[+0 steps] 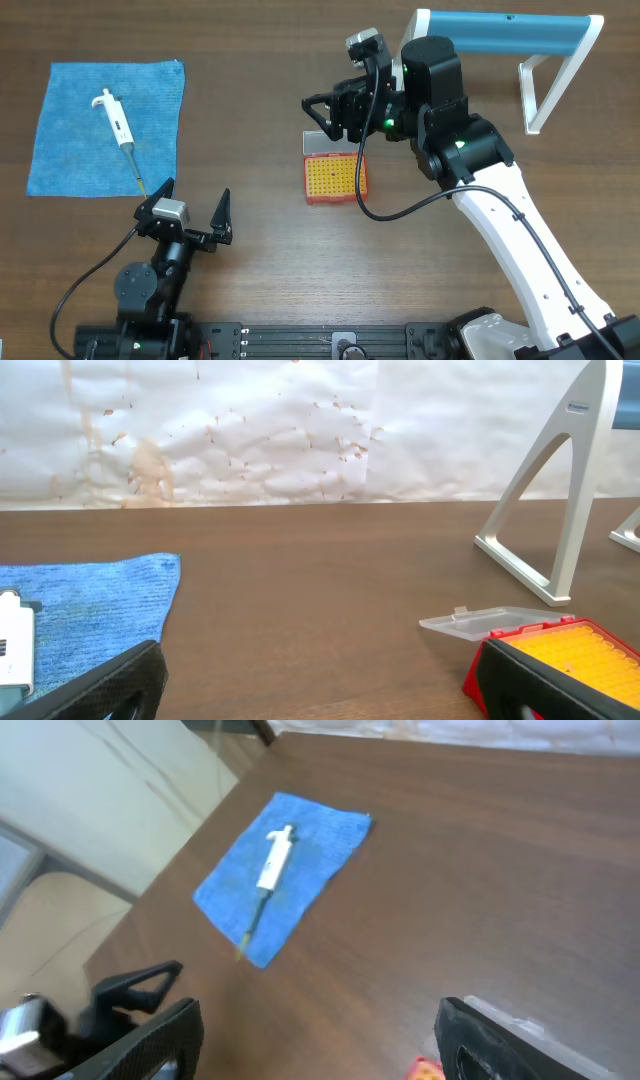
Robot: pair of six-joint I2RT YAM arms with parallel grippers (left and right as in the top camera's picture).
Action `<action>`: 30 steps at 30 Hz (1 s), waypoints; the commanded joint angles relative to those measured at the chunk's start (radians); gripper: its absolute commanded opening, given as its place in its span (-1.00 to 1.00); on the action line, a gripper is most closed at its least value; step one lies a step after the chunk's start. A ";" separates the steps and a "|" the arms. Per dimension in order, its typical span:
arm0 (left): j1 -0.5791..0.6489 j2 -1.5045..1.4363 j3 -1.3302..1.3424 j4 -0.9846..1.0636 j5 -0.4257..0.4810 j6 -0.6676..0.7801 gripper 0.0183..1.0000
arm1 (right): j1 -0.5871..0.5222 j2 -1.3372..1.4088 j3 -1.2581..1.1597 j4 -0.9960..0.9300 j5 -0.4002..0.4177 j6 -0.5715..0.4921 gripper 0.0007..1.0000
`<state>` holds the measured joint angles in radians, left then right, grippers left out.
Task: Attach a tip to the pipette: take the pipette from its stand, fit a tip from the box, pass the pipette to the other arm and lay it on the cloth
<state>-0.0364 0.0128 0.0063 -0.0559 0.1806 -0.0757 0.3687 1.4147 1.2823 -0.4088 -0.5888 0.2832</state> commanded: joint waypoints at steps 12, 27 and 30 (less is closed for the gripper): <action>-0.003 -0.009 -0.001 -0.008 0.000 0.006 1.00 | -0.252 -0.533 -0.208 0.100 0.608 -0.428 0.52; -0.003 -0.009 -0.001 -0.008 0.000 0.005 1.00 | -0.442 -1.248 -1.084 0.446 0.604 -0.159 0.53; -0.003 -0.009 -0.001 -0.008 0.000 0.006 1.00 | -0.442 -1.313 -1.218 0.538 0.604 -0.121 0.52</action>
<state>-0.0364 0.0128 0.0063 -0.0563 0.1806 -0.0757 -0.0666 0.1673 0.1825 0.0734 0.0067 0.0643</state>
